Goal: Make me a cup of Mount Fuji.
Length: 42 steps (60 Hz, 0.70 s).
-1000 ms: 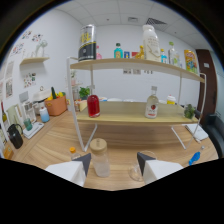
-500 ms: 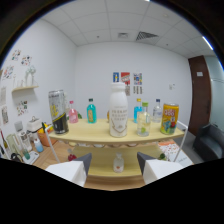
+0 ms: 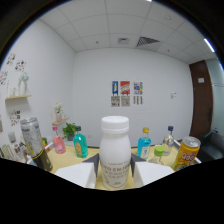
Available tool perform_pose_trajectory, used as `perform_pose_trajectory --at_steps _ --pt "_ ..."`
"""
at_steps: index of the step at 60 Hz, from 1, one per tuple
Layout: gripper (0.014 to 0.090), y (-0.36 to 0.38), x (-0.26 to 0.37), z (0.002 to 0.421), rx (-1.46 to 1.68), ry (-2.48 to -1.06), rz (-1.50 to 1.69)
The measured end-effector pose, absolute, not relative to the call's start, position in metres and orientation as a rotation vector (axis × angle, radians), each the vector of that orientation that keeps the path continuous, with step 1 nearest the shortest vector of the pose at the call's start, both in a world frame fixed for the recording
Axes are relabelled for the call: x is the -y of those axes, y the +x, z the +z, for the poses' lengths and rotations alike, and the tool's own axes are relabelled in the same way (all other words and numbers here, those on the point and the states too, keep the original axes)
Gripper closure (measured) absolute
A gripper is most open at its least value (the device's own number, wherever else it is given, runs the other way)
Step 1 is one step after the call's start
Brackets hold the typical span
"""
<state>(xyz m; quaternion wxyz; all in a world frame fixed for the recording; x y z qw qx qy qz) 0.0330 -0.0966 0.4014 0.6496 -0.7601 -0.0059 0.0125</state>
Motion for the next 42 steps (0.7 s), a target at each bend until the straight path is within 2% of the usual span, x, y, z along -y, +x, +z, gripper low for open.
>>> perform_pose_trajectory --at_steps 2,14,25,30,36,42 --pt "0.0541 0.035 0.096 0.401 0.003 -1.726 0.023" --pt "0.0563 0.033 0.101 0.403 -0.003 -1.738 0.055" --pt "0.0566 0.026 0.140 0.441 0.028 -1.650 0.122" --pt "0.0569 0.030 0.166 0.445 0.039 -1.622 0.148" --pt "0.0570 0.045 0.194 0.423 0.051 -1.624 0.156" --pt "0.0570 0.069 0.214 0.365 0.043 -1.688 0.112"
